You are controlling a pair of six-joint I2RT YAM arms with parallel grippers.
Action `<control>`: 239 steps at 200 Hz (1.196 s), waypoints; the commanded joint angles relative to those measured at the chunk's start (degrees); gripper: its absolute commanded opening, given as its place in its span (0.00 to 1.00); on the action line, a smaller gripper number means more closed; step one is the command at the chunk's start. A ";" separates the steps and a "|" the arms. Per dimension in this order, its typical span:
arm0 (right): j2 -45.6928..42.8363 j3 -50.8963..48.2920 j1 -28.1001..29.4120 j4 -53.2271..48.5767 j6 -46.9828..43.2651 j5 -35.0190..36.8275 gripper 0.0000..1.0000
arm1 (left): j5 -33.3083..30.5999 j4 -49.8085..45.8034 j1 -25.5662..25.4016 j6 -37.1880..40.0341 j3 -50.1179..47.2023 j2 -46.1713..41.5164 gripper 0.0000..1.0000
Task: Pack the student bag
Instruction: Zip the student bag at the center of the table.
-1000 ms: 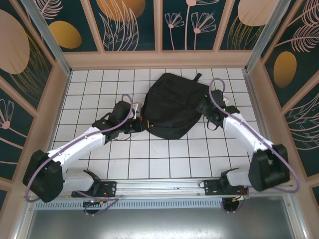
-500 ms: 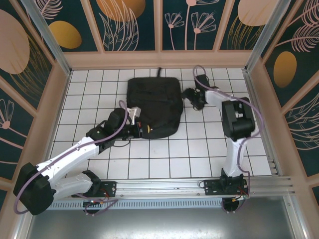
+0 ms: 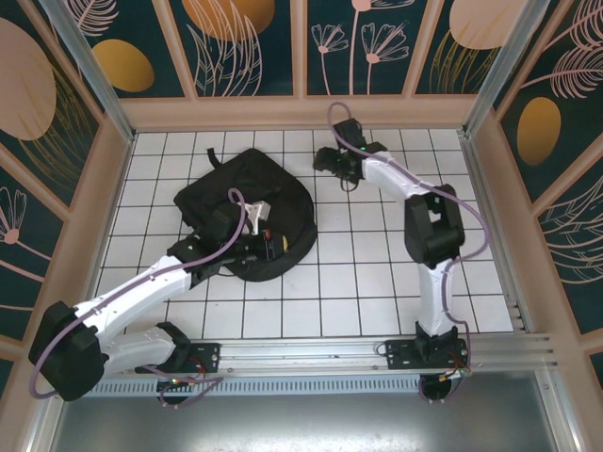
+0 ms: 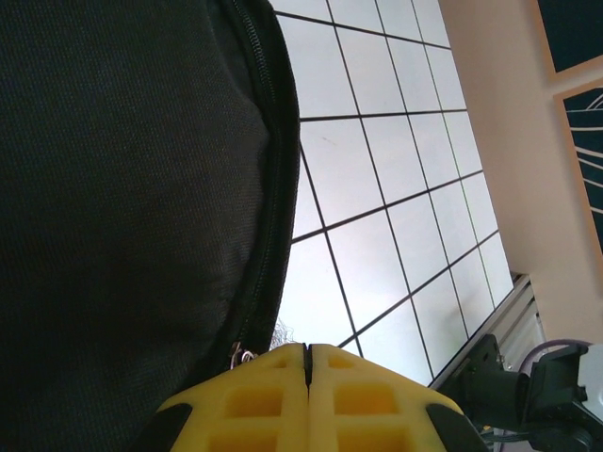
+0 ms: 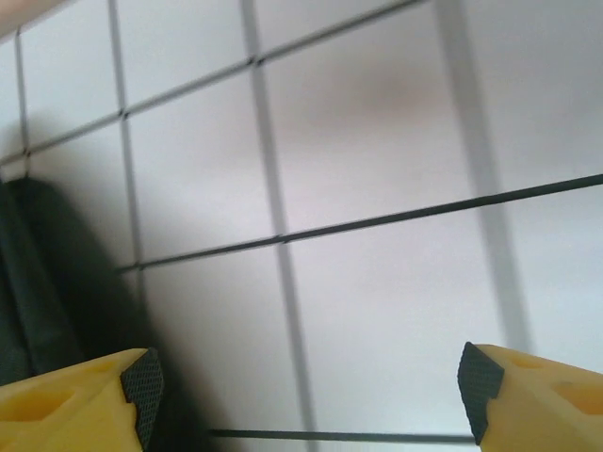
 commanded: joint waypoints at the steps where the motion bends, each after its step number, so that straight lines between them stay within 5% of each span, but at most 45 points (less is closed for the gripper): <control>1: -9.75 -4.09 0.02 -7.35 -0.05 13.32 0.82 | -0.16 4.52 -0.30 0.47 4.13 1.84 0.00; 47: -27.33 -22.49 0.98 -6.41 13.43 4.77 0.61 | -0.37 4.68 -0.28 0.08 8.92 6.85 0.00; 131: -49.35 -44.59 10.14 -1.21 34.50 -6.74 0.55 | -0.64 4.83 -0.35 -0.61 11.45 8.41 0.00; 181: -51.20 -50.81 14.18 7.79 40.54 -9.16 0.57 | 0.20 4.13 -0.33 -0.80 12.82 9.74 0.00; 239: -38.19 -38.94 16.22 9.06 33.87 -10.37 0.52 | 0.23 6.55 -0.32 -3.77 6.02 5.86 0.00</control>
